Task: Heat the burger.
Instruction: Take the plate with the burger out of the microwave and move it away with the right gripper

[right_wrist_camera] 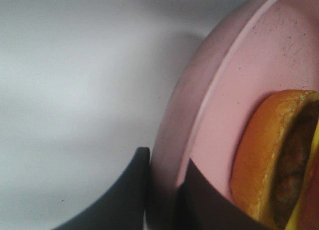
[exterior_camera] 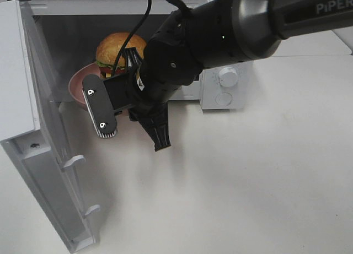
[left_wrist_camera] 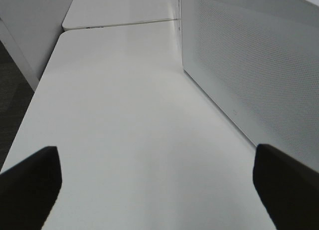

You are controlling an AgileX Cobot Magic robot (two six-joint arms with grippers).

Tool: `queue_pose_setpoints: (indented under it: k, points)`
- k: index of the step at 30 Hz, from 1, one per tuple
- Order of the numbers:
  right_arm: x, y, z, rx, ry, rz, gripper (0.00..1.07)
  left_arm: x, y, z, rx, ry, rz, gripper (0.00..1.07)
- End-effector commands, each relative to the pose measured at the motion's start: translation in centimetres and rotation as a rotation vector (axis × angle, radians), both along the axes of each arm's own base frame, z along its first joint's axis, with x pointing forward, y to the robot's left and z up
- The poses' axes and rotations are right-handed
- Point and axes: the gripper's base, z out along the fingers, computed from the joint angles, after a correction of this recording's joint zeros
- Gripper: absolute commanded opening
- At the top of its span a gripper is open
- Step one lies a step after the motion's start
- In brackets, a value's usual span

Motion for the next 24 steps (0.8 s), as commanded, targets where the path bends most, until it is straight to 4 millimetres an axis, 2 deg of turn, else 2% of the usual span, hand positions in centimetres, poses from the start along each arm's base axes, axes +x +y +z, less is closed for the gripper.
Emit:
queue_pose_setpoints:
  k: [1, 5, 7, 10, 15, 18, 22, 24]
  points:
    - [-1.4, -0.2, 1.5, 0.051, -0.047, 0.045, 0.00, -0.2, 0.0, 0.0, -0.003, -0.026, 0.004, 1.00]
    - [-2.2, -1.0, 1.6, 0.060, -0.034, 0.030, 0.00, -0.2, 0.0, 0.0, -0.003, -0.026, 0.004, 1.00]
    - [-3.4, -2.4, 2.0, 0.053, -0.027, 0.030, 0.00, -0.2, 0.0, 0.0, -0.003, -0.026, 0.004, 1.00]
    - [-3.7, -2.8, 2.0, 0.051, -0.022, 0.027, 0.00, -0.2, 0.0, 0.0, -0.003, -0.026, 0.004, 1.00]
    - [-5.7, -5.3, 2.7, 0.033, -0.029, 0.024, 0.00, -0.2, 0.0, 0.0, -0.003, -0.026, 0.004, 1.00]
    - [-6.1, -5.7, 2.6, 0.028, -0.026, 0.025, 0.00, -0.2, 0.0, 0.0, -0.003, -0.026, 0.004, 1.00]
    - [-7.7, -7.6, 3.3, 0.044, -0.034, 0.031, 0.00, -0.2, 0.0, 0.0, -0.003, -0.026, 0.004, 1.00]
    - [-8.0, -7.9, 3.5, 0.049, -0.037, 0.033, 0.00, -0.2, 0.0, 0.0, -0.003, -0.026, 0.004, 1.00]
